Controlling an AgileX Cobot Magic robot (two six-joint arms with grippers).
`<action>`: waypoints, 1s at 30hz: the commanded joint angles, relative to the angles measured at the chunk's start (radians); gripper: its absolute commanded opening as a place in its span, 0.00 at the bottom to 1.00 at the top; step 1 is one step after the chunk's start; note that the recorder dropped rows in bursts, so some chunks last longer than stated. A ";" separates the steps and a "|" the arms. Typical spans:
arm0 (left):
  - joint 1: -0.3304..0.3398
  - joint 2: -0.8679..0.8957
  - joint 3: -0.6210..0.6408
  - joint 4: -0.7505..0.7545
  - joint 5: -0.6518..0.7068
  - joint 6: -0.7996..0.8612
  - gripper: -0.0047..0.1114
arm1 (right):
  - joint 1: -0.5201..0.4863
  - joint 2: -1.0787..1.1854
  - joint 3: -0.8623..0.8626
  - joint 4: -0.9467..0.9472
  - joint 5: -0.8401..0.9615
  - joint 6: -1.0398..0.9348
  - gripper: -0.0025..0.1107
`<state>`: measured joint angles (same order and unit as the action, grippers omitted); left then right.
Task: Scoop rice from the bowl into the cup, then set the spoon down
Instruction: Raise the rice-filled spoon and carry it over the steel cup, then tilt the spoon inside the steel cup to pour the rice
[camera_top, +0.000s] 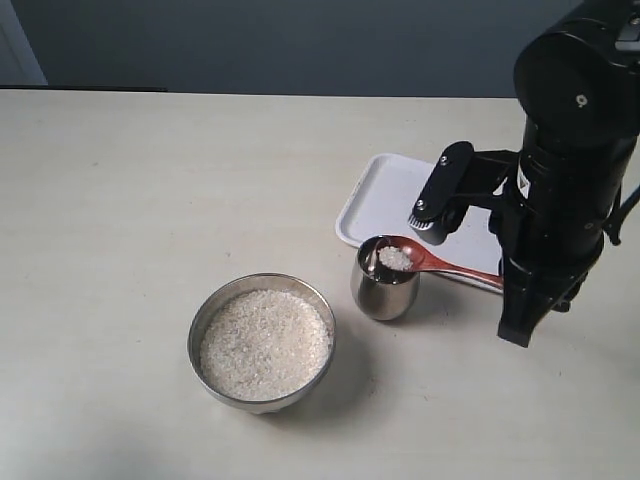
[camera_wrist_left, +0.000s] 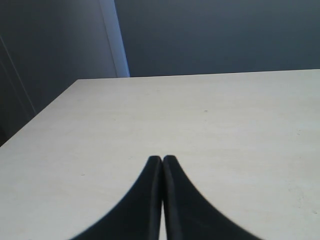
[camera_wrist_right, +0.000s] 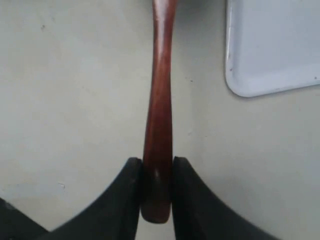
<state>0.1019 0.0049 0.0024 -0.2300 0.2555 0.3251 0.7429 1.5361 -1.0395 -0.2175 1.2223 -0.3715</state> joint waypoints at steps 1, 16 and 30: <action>-0.004 -0.005 -0.002 -0.002 -0.009 -0.004 0.04 | -0.005 -0.007 0.001 -0.051 -0.001 0.006 0.02; -0.004 -0.005 -0.002 -0.002 -0.009 -0.004 0.04 | -0.005 -0.007 0.001 -0.096 -0.008 0.009 0.02; -0.004 -0.005 -0.002 -0.002 -0.009 -0.004 0.04 | 0.039 0.034 0.001 -0.158 -0.026 0.009 0.02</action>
<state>0.1019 0.0049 0.0024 -0.2300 0.2555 0.3251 0.7612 1.5670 -1.0395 -0.3390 1.1985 -0.3628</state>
